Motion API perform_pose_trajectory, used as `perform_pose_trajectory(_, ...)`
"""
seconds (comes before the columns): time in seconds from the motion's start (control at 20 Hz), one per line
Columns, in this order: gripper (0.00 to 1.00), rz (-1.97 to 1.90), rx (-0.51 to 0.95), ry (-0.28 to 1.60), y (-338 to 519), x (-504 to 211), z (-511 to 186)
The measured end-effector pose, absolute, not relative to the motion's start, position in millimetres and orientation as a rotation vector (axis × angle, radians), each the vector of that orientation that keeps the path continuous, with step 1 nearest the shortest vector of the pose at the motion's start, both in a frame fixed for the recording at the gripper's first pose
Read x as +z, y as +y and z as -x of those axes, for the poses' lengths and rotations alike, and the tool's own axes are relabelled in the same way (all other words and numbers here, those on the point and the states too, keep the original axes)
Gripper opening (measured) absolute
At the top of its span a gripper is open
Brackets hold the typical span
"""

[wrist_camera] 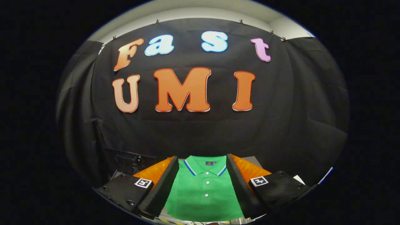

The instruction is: Put the clothes into the washing machine and then close the washing machine lid.

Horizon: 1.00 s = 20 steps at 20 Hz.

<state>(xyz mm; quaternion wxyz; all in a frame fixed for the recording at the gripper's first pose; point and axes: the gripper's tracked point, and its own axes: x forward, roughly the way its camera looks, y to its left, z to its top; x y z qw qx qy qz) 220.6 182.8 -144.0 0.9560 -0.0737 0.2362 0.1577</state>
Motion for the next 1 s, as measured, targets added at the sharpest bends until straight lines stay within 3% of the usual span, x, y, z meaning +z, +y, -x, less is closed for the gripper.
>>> perform_pose_trajectory(0.3, 0.99, 0.160, 0.345, 0.708, 191.1, -208.0, -231.2)
perform_pose_trajectory(0.6, 0.99, 0.121, 0.334, 1.090, 177.6, -289.5, -220.9)
perform_pose_trajectory(1.0, 0.99, 0.215, 0.347, 1.259, 163.5, -313.1, -220.0)
